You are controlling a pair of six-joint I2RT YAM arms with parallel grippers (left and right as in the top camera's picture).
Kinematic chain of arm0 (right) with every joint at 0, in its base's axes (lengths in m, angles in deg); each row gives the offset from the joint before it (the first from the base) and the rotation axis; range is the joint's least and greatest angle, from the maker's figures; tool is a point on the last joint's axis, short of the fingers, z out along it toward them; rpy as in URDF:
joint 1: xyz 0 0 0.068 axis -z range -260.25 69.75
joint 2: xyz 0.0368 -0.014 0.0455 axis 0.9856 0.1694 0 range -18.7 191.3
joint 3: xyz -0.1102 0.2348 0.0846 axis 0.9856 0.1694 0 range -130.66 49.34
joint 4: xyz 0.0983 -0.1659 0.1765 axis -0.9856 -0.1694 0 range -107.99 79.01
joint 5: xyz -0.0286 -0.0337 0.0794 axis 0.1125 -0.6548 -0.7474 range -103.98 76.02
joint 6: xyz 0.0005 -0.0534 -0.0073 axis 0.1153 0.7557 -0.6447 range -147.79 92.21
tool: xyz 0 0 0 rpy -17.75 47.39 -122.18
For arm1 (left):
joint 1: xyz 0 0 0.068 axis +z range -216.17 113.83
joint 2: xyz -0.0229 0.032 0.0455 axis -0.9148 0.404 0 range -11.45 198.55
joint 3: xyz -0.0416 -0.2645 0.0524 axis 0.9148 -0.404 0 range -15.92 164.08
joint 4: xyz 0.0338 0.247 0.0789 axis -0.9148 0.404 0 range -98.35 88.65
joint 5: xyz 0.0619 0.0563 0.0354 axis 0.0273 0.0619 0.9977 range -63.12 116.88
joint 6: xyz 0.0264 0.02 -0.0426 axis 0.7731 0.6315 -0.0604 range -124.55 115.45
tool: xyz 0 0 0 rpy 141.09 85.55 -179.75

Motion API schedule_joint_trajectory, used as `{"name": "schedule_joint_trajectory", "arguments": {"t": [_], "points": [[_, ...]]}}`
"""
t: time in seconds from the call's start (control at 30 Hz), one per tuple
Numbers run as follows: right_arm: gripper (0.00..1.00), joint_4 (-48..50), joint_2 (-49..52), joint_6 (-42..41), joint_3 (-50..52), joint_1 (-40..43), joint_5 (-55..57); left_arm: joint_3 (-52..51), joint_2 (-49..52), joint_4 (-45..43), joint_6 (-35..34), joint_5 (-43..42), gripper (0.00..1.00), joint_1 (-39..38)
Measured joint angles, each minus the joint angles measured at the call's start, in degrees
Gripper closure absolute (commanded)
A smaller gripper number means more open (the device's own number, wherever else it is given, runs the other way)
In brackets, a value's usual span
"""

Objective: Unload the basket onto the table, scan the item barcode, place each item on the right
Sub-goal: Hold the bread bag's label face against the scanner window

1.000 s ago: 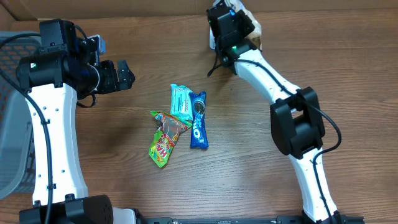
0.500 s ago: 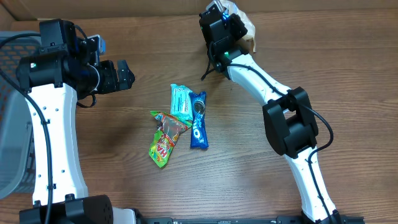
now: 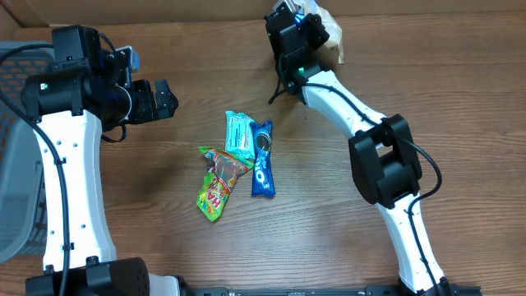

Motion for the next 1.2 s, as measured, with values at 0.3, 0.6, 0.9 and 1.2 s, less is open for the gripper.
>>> {"name": "schedule_joint_trajectory", "arguments": {"t": [0.3, 0.6, 0.9, 1.2], "points": [[0.96, 1.27, 0.92, 5.62, 0.0, 1.49, -1.4, 0.0, 0.0, 0.02, 0.0, 0.0, 0.0, 0.0], [0.96, 2.29, 2.6, 7.67, 0.0, 0.35, -1.29, 0.0, 0.0, 0.02, 0.0, 0.0, 0.0, 0.0], [0.96, 3.45, 2.62, 10.49, 0.0, -1.07, 0.0, 0.0, 0.0, 0.02, 0.0, 0.0, 0.0, 0.0], [0.96, 3.41, 2.62, 12.02, 0.0, -2.58, 1.29, 0.0, 0.0, 0.0, 0.0, 0.0, 0.0, -0.02]]}}
